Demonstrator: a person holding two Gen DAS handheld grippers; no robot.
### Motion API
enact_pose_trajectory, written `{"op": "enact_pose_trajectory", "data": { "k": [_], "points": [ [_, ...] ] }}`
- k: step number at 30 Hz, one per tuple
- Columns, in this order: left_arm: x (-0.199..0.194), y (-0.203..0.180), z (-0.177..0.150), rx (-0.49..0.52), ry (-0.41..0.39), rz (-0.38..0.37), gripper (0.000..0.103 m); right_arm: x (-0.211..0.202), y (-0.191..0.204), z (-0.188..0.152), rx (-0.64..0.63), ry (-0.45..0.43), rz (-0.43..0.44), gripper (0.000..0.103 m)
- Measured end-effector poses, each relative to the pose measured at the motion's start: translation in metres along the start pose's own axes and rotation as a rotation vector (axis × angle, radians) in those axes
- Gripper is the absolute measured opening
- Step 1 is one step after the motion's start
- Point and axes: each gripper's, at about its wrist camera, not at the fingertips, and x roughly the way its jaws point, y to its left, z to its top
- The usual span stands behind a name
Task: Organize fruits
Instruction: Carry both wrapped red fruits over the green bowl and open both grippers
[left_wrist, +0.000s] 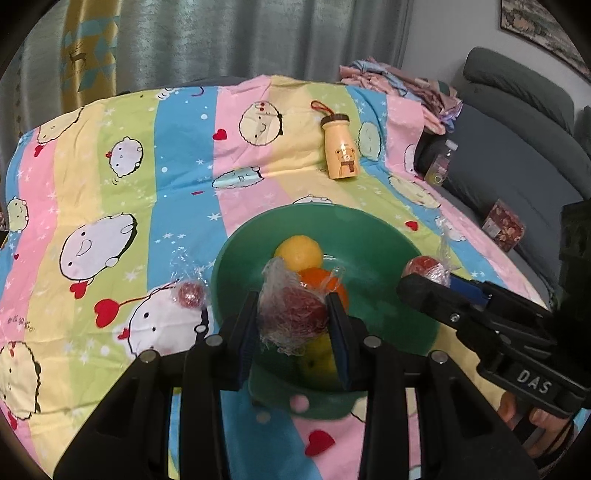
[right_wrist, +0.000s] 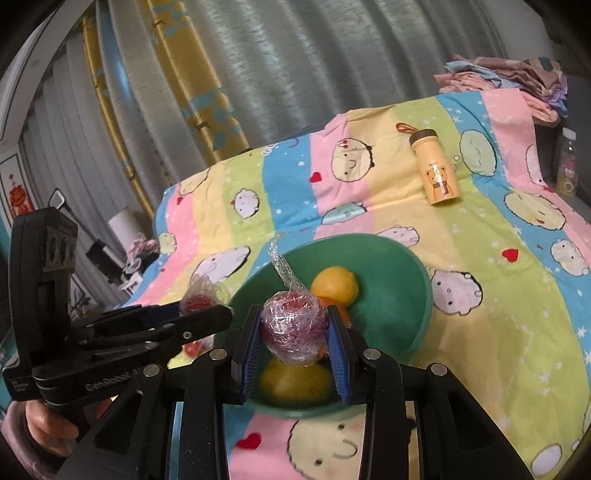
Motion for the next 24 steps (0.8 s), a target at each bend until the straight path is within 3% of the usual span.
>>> {"op": "enact_pose_trajectory", "data": {
  "k": [10,22,24],
  "points": [
    [0.029,-0.004,-0.002,0.039,0.072,0.018,0.036,0.025,-0.001,-0.007,-0.067,0.080,-0.092,0.035],
    [0.035,-0.006,-0.005,0.056,0.098,0.046,0.037,0.028,-0.003,-0.010,-0.051,0.100,-0.102,0.035],
    [0.035,-0.005,-0.005,0.054,0.096,0.050,0.041,0.027,-0.004,-0.010,-0.046,0.093,-0.110,0.036]
  ]
}}
